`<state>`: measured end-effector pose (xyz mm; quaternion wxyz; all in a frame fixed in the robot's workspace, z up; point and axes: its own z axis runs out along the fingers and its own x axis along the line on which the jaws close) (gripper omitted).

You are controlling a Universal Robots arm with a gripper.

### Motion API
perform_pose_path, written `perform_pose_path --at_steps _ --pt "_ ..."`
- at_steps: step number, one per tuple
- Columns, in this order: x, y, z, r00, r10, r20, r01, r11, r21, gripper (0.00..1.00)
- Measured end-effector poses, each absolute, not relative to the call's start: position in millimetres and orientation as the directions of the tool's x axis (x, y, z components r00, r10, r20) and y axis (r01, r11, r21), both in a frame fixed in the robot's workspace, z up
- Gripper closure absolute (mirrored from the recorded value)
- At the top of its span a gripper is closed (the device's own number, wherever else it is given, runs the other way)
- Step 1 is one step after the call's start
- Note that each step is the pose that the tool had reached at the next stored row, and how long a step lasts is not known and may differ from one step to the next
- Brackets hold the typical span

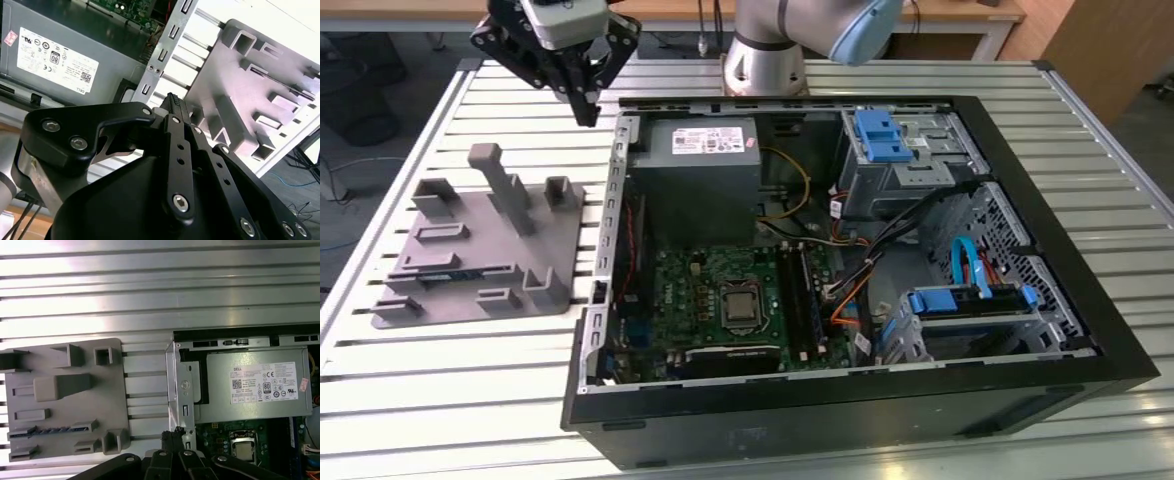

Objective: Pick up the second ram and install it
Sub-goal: 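Reach for the second ram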

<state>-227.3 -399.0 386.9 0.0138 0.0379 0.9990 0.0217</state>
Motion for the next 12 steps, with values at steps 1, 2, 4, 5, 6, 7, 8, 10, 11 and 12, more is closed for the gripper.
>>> perform_pose_path --at_steps 1,2,4,5,6,7,8,10,11,12 --pt "-229 -399 386 -0.997 0.076 -0.026 0.075 0.996 0.044 0.90" --pt "-231 -399 386 -0.997 0.076 -0.026 0.075 0.996 0.044 0.90" --pt "-236 -399 385 -0.997 0.076 -0.026 0.075 0.996 0.045 0.90" --pt "-238 -399 384 -0.997 0.076 -0.026 0.075 0.996 0.045 0.90" --pt "-241 -399 384 -0.997 0.076 -0.026 0.075 0.996 0.045 0.90" --pt "-245 -399 383 -0.997 0.076 -0.026 0.075 0.996 0.045 0.90" --pt "-250 -399 383 -0.997 0.076 -0.026 0.075 0.996 0.045 0.90" --pt "-257 -399 381 -0.997 0.076 -0.026 0.075 0.996 0.044 0.90" --pt "-261 -399 381 -0.997 0.076 -0.026 0.075 0.996 0.044 0.90" --pt "-264 -399 380 -0.997 0.076 -0.026 0.075 0.996 0.044 0.90"
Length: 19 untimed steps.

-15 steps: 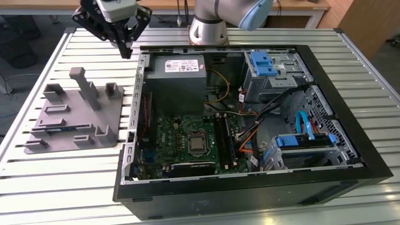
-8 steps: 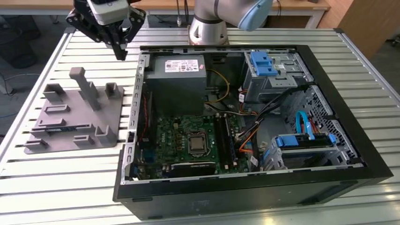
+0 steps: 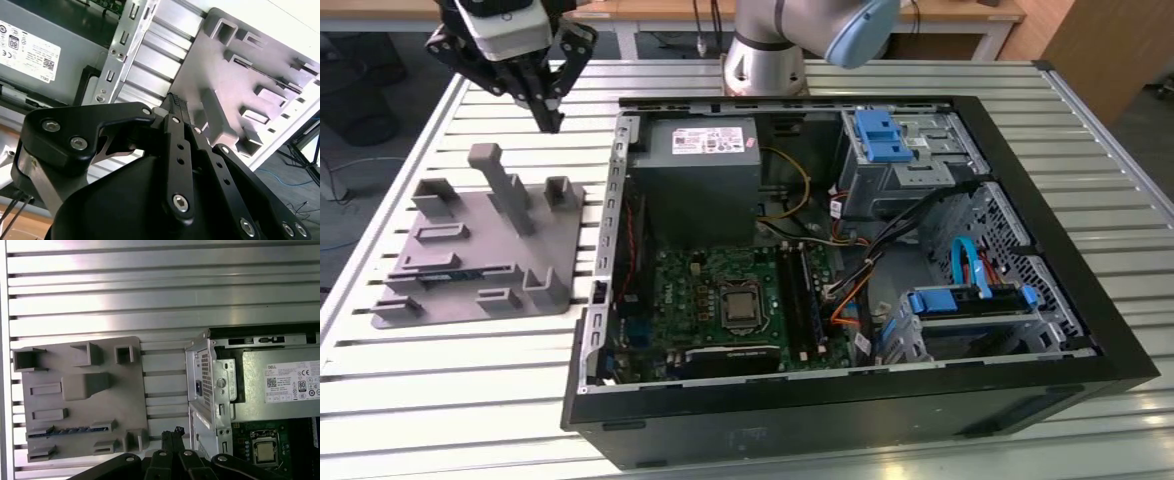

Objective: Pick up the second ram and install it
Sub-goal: 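Reach for the second ram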

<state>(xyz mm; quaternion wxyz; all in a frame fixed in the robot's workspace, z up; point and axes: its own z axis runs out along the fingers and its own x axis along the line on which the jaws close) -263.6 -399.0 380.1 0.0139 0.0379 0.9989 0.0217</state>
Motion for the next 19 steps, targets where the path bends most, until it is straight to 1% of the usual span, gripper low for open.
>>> perform_pose_path --at_steps 19 --pt "-303 -399 370 -0.997 0.076 -0.026 0.075 0.996 0.044 0.90"
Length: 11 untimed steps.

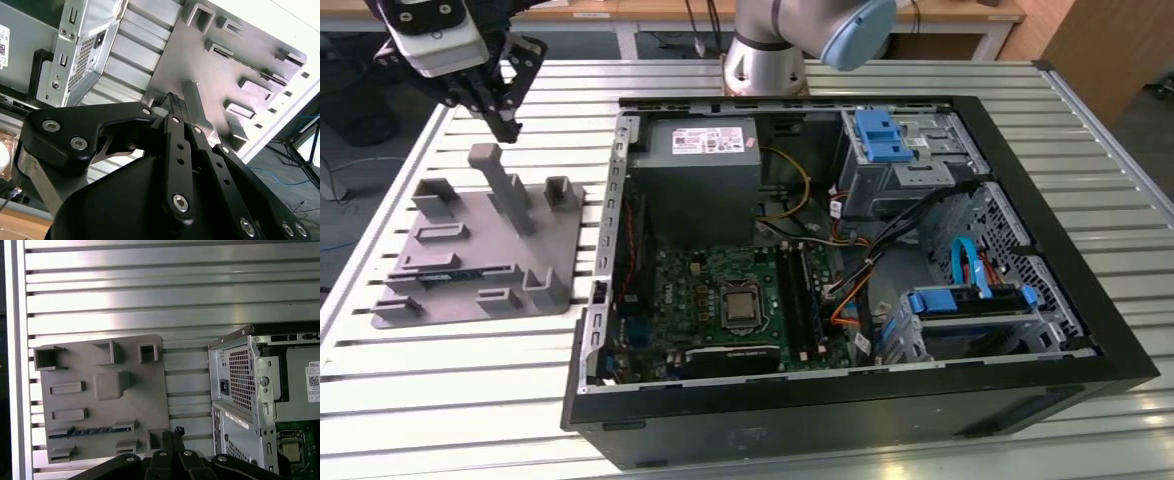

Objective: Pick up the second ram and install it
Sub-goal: 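Reach for the second ram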

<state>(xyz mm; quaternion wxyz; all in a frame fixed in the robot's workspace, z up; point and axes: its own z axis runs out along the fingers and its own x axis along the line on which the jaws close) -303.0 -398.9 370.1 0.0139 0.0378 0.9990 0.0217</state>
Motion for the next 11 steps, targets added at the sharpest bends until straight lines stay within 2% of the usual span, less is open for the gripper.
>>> perform_pose_path --at_steps 11 --pt "-317 -399 363 -0.997 0.076 -0.026 0.075 0.996 0.045 0.90"
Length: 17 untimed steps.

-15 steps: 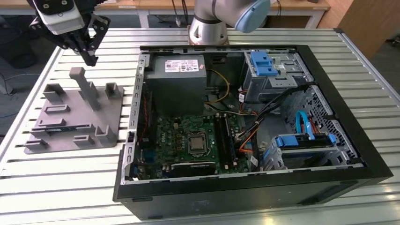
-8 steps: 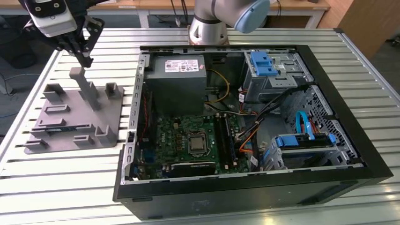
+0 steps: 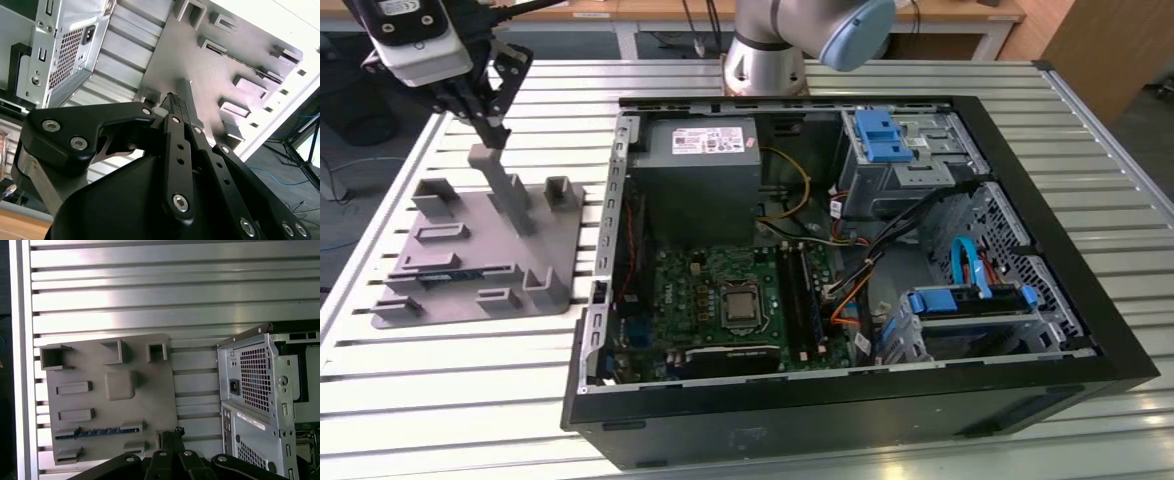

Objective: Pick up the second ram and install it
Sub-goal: 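Reach for the second ram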

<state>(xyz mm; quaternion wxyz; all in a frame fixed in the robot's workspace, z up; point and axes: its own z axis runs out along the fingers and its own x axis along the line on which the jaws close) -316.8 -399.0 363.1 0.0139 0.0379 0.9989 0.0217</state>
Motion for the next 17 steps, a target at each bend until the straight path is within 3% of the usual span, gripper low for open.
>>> perform_pose_path --at_steps 17 --pt "-334 -399 353 -0.997 0.076 -0.026 0.075 0.996 0.045 0.90"
